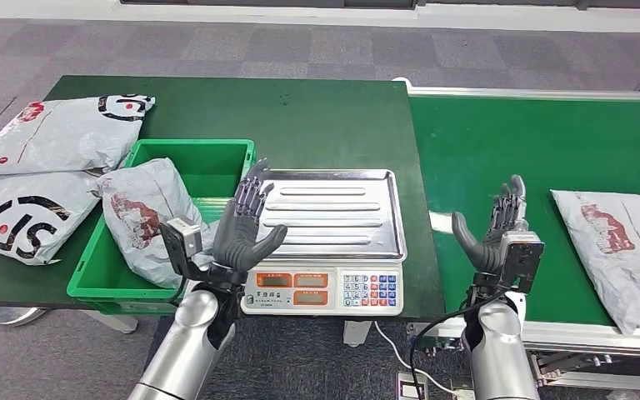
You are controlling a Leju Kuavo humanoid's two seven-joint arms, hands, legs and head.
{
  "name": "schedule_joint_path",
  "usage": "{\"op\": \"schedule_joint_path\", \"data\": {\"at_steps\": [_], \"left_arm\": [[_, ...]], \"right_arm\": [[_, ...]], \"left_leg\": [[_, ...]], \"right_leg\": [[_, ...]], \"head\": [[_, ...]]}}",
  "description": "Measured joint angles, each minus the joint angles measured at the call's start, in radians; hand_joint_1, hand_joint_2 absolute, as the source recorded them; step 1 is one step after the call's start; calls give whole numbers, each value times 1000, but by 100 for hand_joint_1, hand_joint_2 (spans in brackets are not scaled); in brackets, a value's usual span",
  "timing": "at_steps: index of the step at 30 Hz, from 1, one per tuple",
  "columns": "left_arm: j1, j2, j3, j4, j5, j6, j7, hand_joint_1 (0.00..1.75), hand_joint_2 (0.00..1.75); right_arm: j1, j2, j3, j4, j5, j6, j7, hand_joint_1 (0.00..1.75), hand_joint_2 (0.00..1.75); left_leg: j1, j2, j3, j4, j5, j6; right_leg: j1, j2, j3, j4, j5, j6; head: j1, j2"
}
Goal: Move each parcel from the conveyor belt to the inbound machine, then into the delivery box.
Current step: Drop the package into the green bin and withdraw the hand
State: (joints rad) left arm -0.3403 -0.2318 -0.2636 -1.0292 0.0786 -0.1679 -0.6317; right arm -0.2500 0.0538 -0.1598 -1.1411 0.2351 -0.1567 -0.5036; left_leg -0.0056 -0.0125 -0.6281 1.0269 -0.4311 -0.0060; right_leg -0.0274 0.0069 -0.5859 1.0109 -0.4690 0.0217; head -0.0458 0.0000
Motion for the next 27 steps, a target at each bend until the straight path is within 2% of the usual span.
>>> {"op": "schedule_joint_path", "data": {"at_steps": [6,11,17,21,24,27], "left_arm": [[-12,-4,-1,37,0,0,0,0,175],[-12,-4,-1,50,-5,0,3,0,175],[-8,-3,-1,47,-21,0,12,0,175],[2,-1,-1,36,-24,0,15,0,175],[10,2,-1,25,-21,-1,17,0,175],[15,5,-1,17,-16,-3,21,0,175]], "right_arm": [[-16,0,-12,53,16,-19,5,0,175],[-54,-24,-47,106,105,-118,50,0,175],[-179,-135,-124,272,284,-250,172,0,175],[-266,-237,-142,442,484,-338,325,0,175],[-324,-304,-142,560,613,-346,449,0,175],[-356,-351,-140,644,668,-324,528,0,175]], "left_leg": [[0,0,0,0,0,0],[0,0,0,0,0,0],[-1,-1,-1,1,0,1],[-2,-1,-1,2,0,1],[-2,-2,-1,2,0,1],[-2,-2,-2,1,0,1]], "right_leg": [[0,0,0,0,0,0],[0,0,0,0,0,0],[-1,0,1,0,1,1],[-2,0,1,0,1,2],[-1,-1,0,0,1,2],[-1,-1,0,0,1,2]], "head": [[0,0],[0,0],[0,0],[0,0],[0,0],[0,0]]}}
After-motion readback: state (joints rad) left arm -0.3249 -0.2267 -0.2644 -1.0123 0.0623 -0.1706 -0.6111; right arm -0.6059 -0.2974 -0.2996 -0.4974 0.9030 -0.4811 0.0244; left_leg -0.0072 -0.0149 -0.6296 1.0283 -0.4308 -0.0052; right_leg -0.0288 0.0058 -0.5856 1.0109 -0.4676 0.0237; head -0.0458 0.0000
